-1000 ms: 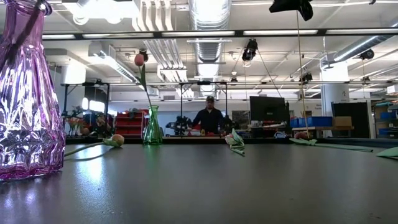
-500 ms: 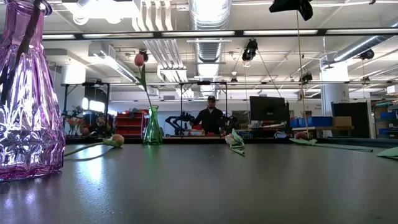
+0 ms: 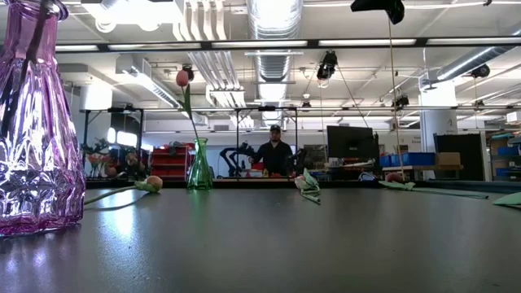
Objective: Sort flowers into vase by color
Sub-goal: Put the left red tulip into the purple vase
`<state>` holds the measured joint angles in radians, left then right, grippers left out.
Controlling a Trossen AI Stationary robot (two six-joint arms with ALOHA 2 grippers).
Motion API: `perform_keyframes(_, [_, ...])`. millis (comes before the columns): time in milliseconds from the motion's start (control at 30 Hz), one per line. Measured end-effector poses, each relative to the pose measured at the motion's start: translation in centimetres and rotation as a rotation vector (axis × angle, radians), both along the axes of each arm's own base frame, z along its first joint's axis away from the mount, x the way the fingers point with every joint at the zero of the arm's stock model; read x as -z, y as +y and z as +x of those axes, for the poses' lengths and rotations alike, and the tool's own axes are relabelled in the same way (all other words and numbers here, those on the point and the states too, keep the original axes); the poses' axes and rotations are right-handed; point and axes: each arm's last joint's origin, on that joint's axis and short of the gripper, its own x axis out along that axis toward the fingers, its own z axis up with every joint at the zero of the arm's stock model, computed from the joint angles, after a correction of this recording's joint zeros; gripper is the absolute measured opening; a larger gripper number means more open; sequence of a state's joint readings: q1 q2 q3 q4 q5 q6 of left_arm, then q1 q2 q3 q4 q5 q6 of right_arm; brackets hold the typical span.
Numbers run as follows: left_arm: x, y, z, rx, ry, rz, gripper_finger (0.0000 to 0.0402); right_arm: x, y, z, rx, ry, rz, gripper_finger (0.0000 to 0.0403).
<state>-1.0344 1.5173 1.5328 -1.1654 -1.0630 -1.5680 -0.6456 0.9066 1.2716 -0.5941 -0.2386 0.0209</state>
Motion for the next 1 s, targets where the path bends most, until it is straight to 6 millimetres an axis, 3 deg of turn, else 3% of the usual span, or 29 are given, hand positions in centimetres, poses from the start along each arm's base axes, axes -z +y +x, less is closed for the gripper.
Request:
perform_keyframes(333, [-2.3, 0.5, -0.8, 0.014, 0.185, -0.253, 0.0118, 0.2, -0.2, 0.7, -0.081, 0.013, -0.001, 0.0009])
perform_keyframes(567, [-2.5, 0.3, -1.1, 0.023, 0.308, -0.400, 0.0118, -0.4, -0.5, 1.2, -0.119, 0.015, -0.031, 0.0009])
perform_keyframes(1000, [-2.6, 1.3, -2.1, -0.032, 0.441, -0.456, 0.0091, -1.2, -0.4, 1.1, -0.137, 0.041, -0.033, 0.0009])
